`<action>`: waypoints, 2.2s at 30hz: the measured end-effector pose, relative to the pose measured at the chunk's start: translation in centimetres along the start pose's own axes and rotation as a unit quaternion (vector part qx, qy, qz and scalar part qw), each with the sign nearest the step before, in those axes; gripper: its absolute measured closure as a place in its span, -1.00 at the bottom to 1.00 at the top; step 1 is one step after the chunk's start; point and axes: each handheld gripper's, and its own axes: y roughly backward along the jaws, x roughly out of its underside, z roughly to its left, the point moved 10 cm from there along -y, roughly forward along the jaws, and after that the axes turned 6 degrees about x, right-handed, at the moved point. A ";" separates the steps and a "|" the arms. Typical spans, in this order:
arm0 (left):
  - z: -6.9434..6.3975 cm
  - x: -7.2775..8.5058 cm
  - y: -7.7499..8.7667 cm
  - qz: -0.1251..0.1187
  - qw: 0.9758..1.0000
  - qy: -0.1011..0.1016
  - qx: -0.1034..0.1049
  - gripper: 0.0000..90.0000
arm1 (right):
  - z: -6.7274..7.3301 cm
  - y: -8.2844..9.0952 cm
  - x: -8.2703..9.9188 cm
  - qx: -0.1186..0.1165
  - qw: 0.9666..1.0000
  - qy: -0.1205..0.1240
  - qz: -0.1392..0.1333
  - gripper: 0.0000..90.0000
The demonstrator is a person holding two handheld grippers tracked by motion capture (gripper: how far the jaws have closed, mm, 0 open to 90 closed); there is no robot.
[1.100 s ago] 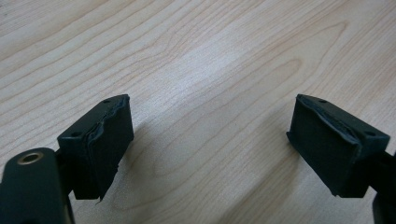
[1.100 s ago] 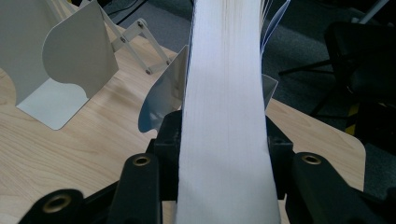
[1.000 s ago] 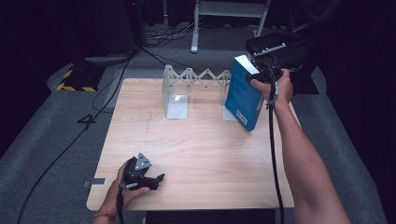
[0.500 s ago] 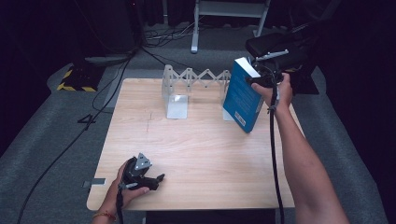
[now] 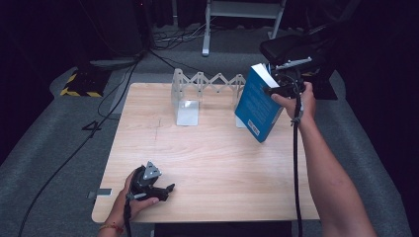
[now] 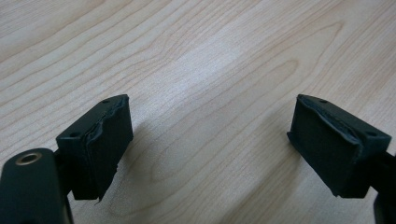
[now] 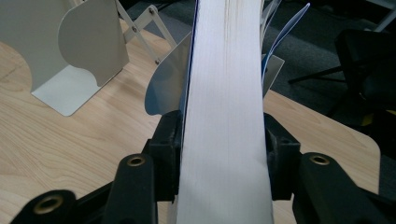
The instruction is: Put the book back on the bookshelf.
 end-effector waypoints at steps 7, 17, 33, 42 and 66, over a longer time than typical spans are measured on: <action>0.0 0.0 0.0 0.000 1.000 0.000 0.000 -0.69 | -0.4 1.1 0.3 0.002 1.000 0.006 0.002 0.11; 0.0 0.0 0.0 0.001 1.000 0.000 0.001 -0.69 | -0.6 2.4 1.3 0.001 1.000 0.027 -0.015 -0.07; -0.1 -0.1 -0.1 0.002 1.000 0.002 0.003 -0.69 | -0.6 3.2 4.2 -0.005 0.997 0.071 -0.020 -0.35; -0.1 -0.1 -0.1 0.002 1.000 0.002 0.003 -0.69 | -0.8 3.2 6.6 -0.016 0.996 0.080 -0.020 -0.37; -0.1 -0.1 -0.1 0.001 1.000 0.002 0.003 -0.70 | 0.5 3.0 14.4 -0.038 0.993 0.109 -0.002 -0.36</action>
